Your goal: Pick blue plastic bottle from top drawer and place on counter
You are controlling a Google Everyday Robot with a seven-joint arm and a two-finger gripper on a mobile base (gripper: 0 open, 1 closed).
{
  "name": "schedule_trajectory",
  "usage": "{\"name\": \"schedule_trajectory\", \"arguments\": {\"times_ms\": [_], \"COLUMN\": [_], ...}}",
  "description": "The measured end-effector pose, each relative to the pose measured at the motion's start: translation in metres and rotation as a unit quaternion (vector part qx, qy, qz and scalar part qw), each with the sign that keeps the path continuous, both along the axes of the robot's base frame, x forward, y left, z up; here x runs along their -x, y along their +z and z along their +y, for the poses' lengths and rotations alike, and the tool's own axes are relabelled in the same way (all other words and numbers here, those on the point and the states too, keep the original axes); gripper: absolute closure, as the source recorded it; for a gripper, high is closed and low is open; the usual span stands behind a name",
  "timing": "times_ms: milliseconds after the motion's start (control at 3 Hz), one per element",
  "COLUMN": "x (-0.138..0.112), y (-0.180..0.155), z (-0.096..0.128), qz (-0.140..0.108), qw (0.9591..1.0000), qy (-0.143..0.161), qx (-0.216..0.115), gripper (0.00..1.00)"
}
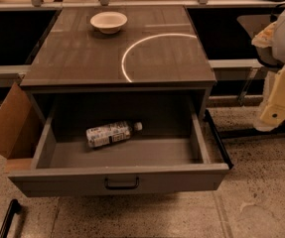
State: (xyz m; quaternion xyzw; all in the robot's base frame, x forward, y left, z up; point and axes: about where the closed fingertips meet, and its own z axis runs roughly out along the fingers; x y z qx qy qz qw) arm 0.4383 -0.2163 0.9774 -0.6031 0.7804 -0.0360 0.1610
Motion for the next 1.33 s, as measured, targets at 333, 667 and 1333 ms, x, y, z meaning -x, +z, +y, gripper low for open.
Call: {"name": "schedule_trajectory", "arguments": {"times_ms": [333,667,1333], "x": [0.000,-0.006,-0.011], "y": [0.000,-0.017,-0.094], "z": [0.000,0.015,0.081], "qz": [0.000,0.005,0.068], "qw": [1.0000,0.9992,0.9842], "qy": [0.000,0.011,0.059], "qx": [0.000,-0.038,-0.153], "gripper": [0.00,0.00,0.00]}}
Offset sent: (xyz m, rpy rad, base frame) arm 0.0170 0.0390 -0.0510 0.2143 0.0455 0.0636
